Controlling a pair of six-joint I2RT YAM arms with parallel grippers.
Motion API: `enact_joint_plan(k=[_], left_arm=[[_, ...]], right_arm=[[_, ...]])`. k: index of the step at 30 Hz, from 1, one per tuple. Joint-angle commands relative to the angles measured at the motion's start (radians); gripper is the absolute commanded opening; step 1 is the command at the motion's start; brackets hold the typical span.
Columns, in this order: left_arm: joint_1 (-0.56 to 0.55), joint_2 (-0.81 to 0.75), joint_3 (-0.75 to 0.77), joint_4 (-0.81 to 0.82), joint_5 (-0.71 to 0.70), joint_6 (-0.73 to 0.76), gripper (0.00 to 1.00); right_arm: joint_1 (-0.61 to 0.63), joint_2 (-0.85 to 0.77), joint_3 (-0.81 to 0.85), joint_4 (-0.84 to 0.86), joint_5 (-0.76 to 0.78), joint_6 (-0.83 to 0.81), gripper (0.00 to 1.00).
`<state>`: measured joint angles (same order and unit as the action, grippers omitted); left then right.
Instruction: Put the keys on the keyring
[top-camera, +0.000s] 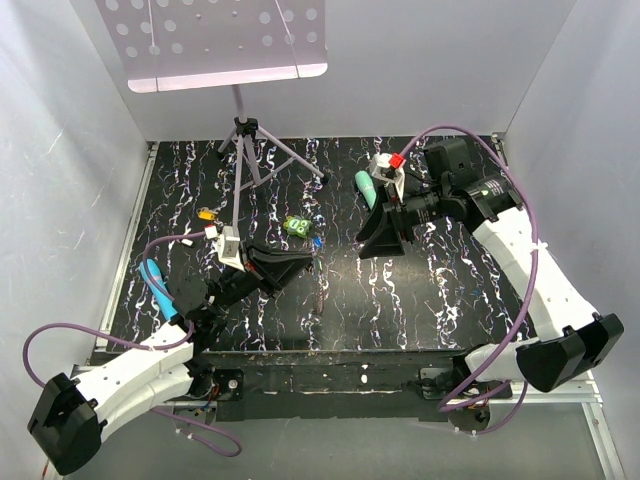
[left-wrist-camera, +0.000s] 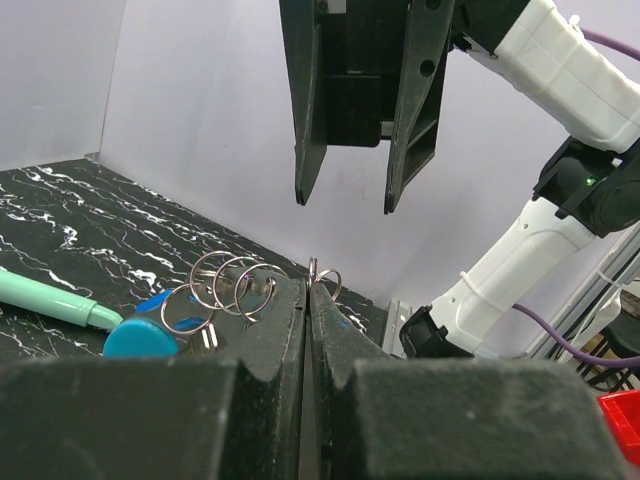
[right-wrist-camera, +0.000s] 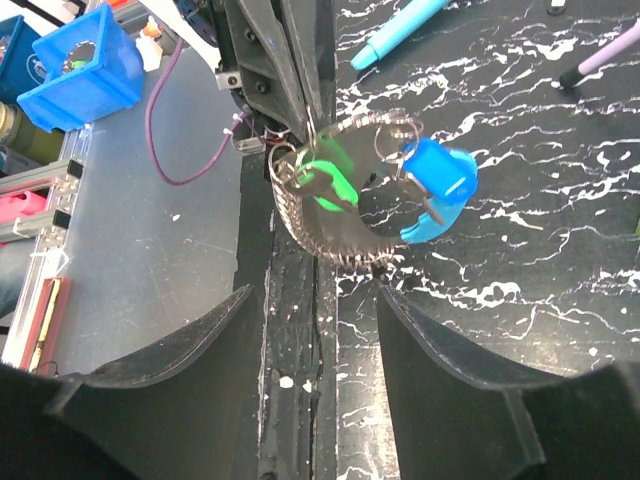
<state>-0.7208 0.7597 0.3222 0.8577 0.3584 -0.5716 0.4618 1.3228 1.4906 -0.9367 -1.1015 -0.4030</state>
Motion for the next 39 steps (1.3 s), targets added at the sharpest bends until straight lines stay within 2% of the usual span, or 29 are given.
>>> enact_joint_plan(k=[1,5,8,17,31,39], left_arm=[[-0.005,-0.003,0.041,0.029,-0.009,0.009,0.0],[-0.008,0.0,0.032,0.04,-0.013,0.007,0.0],[-0.008,0.01,0.035,0.049,-0.015,0.012,0.0],[-0.012,0.029,0.046,0.069,-0.015,0.004,0.0],[-0.031,0.052,0.044,0.11,-0.019,-0.008,0.0],[-0.037,0.055,0.044,0.112,-0.024,-0.005,0.0]], right_arm=[[0.015,0.021,0.08,0.058,0.009,0.062,0.59],[0.015,0.029,0.092,0.111,0.022,0.161,0.61],[0.021,0.041,0.111,0.111,0.008,0.17,0.6],[0.139,0.068,0.114,0.121,0.133,0.158,0.58],[0.228,0.153,0.183,0.111,0.164,0.098,0.4],[0.245,0.15,0.18,0.11,0.14,0.102,0.4]])
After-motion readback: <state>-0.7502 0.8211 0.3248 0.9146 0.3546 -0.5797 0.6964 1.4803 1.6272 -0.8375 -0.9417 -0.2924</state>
